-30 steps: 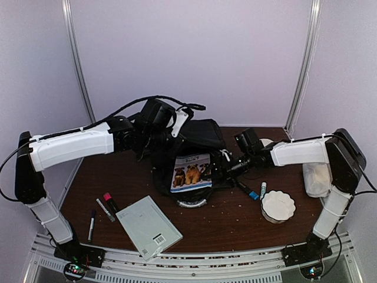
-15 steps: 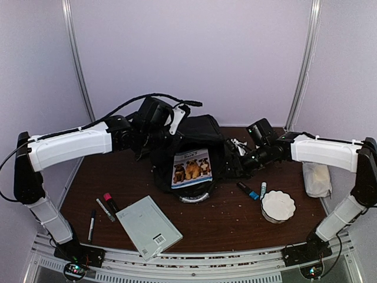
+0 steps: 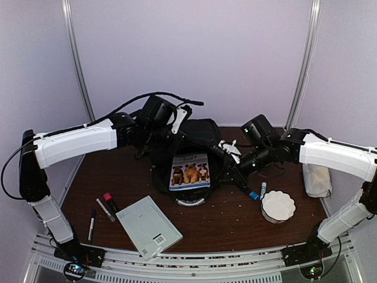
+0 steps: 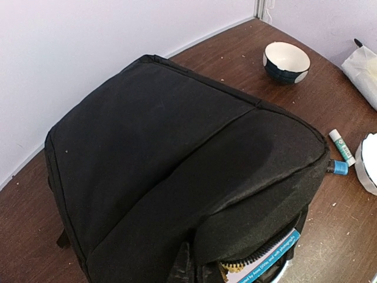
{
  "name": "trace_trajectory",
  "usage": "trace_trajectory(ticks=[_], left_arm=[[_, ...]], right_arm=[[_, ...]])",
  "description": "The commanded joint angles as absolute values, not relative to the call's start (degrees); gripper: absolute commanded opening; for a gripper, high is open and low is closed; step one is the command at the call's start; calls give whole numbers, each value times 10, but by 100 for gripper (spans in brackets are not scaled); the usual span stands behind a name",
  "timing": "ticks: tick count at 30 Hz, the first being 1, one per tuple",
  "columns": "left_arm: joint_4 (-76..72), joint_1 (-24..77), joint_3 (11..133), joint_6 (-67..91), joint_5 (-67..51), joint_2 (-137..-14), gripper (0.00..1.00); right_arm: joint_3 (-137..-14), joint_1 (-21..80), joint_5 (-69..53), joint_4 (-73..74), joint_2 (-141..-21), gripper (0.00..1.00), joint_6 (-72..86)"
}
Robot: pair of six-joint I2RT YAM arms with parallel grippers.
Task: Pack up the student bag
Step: Move the book to the largest pocket of the bag.
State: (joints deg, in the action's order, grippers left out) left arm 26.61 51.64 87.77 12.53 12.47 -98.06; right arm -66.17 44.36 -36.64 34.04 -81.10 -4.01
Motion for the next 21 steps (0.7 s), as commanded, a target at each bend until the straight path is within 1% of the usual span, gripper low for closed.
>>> trace_trajectory(ticks=[1,3,4,7,9,11,13,16,21], left_arm=[[213,508,902,143,96,-965,0],[215,507,907,142,87,-963,0],[219,507,912,140,81,-964,0],[228,507,921,138,72,-966,0],[228,507,919,139,70,-965,0],[222,507,913,142,63,-962,0],[217,507,910,144,53,-961,0],[219,508,914,143,35,-963,0],[216,507,910,144,25,-960,0]], right_arm=[[-654,504,-194,329,-828,4,-241],[-661,527,-140,315,-848,6,-287],[-666,536,-119,309,-859,11,-301],[-701,555,-82,305,-893,29,-313],[-721,562,-71,306,-915,37,-318],[-731,569,-52,302,-937,39,-338],[-739,573,-30,298,-958,39,-359],[-767,574,-11,308,-995,38,-357],[-786,574,-23,322,-1032,35,-359]])
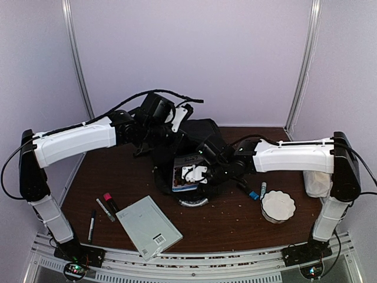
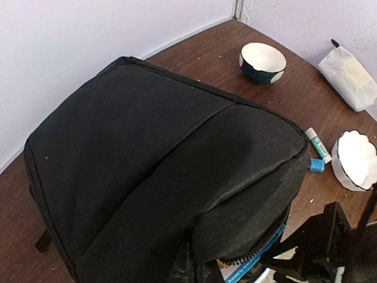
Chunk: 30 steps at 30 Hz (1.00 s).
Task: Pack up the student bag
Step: Move the book to the largest pocket of the bag.
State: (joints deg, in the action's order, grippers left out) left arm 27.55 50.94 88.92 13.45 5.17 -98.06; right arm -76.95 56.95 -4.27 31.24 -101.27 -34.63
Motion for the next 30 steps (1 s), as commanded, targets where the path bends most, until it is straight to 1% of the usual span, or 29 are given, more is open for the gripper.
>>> trace_trajectory(ticks=[1,12,17,22,30], left_arm=[[216,508,908,144,25,-959,0],[216,508,892,144,19,-946,0],[216,510,886,144,11,-943,0],[216,512,884,143,8,-941,0],[214,514,875,145,7,-944,0]], right_arm=[[-787,573,-16,317,-1037,34,-359],[-823,568,81,270,-1108,23,-383],[-841,556,121,211,-1141,16,-408],[-853,547,153,162,-1176,13,-445],[-861,529,148,136,-1203,12,-450]])
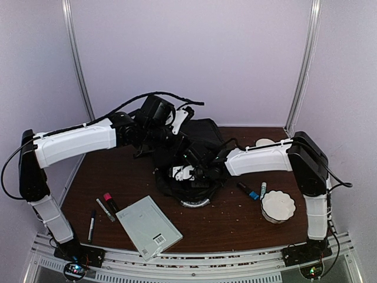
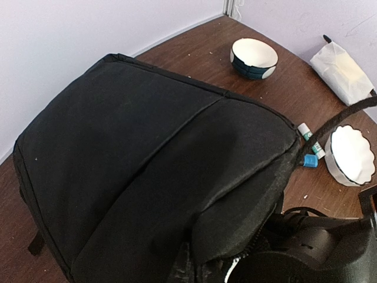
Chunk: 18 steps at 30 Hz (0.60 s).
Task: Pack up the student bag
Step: Move the book to the largest pocket of the bag.
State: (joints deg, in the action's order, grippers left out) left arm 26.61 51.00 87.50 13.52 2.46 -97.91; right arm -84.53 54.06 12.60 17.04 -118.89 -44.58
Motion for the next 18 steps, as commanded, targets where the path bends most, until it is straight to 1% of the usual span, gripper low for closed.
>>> trace_trajectory(ticks=[1,5,10,14,18], left_arm=[[214,514,875,145,6,-945,0],[214,514,877,145,6,-953,0],[214,514,881,145,4,-960,0],[217,514,881,143,14,-964,0],[222,513,886,141,28,-976,0]], right_arm=[[-857,528,150,126,-1203,12,-449],[-843,522,169,89,-1210,12,-450],[-845,518,165,93,-1211,13,-441],[-810,533,135,120,-1160,21,-433],[-755,551,110,135,-1090,26,-422]])
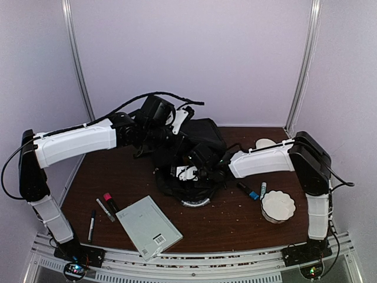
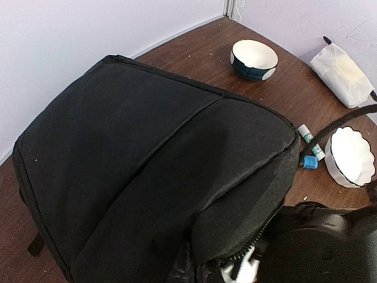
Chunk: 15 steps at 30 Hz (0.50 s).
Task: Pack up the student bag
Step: Move the book to the largest pocket of the bag.
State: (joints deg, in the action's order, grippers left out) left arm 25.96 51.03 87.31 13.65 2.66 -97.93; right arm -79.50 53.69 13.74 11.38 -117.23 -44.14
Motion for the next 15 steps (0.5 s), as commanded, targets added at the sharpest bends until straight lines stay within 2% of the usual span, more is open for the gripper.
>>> trace_trajectory(ticks=[1,6,15], left_arm=[[225,511,890,141,28,-981,0],[220,490,898,164,-12,-1003,0],[211,477,900,156,-59,-1086,0]], right_arm=[[-748,555,108,146,-1077,26,-414],[-716,565,88,202,-1013,28,-360],[-585,559,-34,278,-868,29,-253]])
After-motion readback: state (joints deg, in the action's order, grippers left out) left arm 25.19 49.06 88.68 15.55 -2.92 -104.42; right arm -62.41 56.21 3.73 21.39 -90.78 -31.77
